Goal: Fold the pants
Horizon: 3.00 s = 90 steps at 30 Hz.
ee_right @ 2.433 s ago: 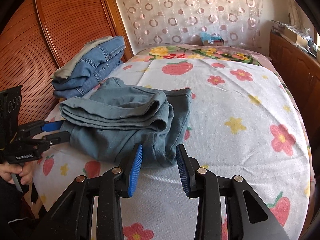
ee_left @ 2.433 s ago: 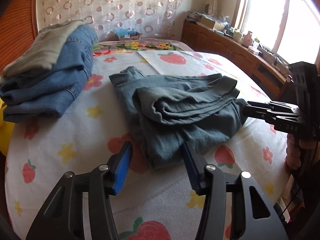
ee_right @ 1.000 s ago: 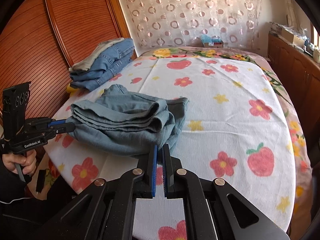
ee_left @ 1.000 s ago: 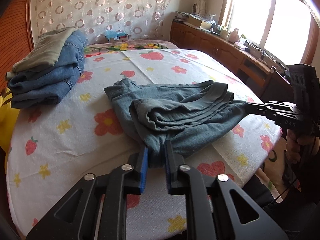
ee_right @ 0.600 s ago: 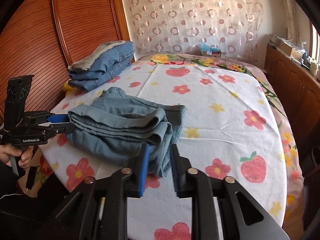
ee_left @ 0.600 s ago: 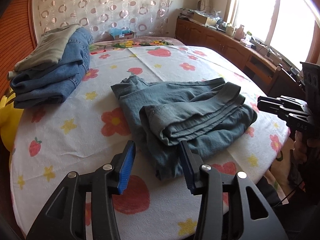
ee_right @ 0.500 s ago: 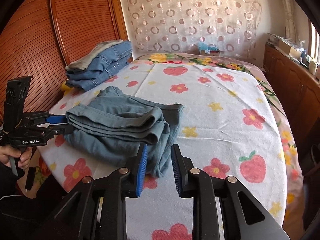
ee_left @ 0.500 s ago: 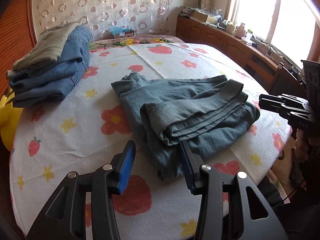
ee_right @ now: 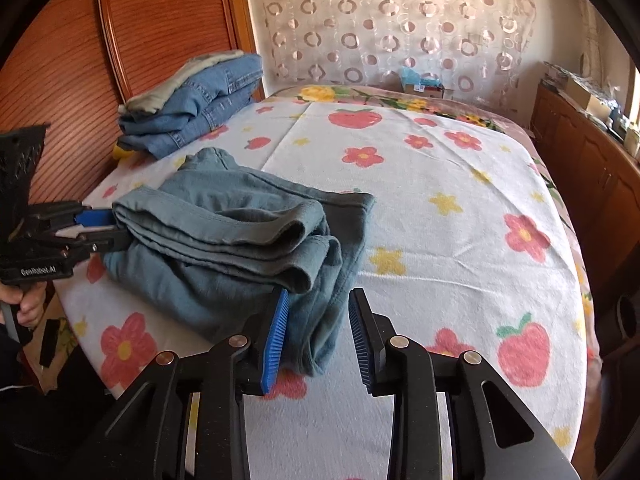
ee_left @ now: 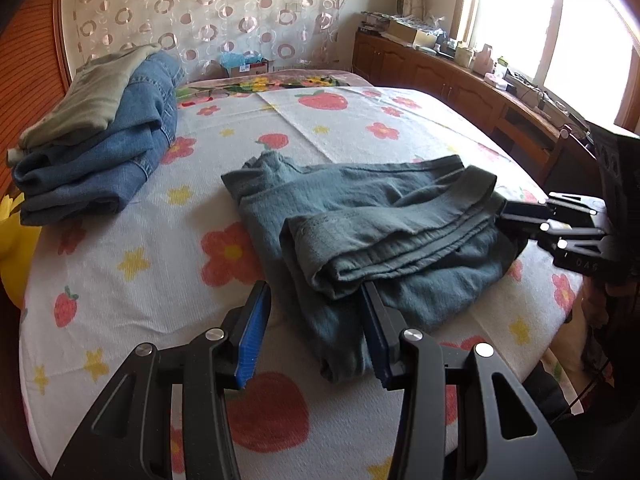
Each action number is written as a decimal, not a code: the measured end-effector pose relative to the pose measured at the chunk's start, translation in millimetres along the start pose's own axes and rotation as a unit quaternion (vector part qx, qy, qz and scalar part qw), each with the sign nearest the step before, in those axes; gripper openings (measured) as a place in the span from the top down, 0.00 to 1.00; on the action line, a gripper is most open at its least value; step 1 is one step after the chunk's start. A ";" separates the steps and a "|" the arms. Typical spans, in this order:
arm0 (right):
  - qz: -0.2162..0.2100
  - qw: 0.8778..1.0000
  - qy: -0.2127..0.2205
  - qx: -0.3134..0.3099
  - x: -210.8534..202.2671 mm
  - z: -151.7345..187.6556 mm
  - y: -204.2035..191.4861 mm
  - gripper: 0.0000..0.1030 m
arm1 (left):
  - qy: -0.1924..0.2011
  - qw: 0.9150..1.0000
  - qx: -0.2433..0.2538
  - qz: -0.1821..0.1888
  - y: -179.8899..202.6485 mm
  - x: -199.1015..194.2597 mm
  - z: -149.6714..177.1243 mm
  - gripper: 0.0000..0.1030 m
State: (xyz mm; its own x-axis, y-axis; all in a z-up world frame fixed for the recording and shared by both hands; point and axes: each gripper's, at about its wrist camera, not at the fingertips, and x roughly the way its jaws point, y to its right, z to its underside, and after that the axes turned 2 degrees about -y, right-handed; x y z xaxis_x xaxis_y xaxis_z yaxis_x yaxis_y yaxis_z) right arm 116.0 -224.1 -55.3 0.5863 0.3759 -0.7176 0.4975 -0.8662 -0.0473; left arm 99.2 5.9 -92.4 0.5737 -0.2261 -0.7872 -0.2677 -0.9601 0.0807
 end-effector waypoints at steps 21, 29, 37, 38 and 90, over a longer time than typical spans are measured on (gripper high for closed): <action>0.040 0.999 0.016 -0.015 37.3 -45.8 3.8 0.68 | 0.001 1.000 -0.020 -0.024 -24.9 37.2 -57.1 0.55; 0.045 0.999 0.027 0.004 41.4 -44.5 7.5 0.68 | 0.010 0.999 -0.027 -0.022 -28.2 37.3 -57.1 0.55; 0.033 0.999 0.019 0.015 41.3 -44.2 9.7 0.68 | 0.010 0.999 -0.035 -0.017 -30.4 36.0 -60.2 0.55; 0.030 0.999 0.021 0.019 38.6 -42.7 10.2 0.68 | 0.011 0.999 -0.035 -0.017 -30.0 34.9 -59.5 0.55; -0.015 0.999 0.035 0.038 -36.8 35.8 24.7 0.86 | -0.002 1.000 -0.020 -0.022 -18.7 32.7 -8.9 0.13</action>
State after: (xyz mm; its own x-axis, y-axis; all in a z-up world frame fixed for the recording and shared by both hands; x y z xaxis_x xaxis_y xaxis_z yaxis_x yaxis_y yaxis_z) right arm 83.8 -271.2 -54.9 0.6157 0.4222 -0.6654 0.4673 -0.8755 -0.1231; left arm 129.8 15.0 -114.2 0.5806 -0.1822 -0.7935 -0.2101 -0.9752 0.0702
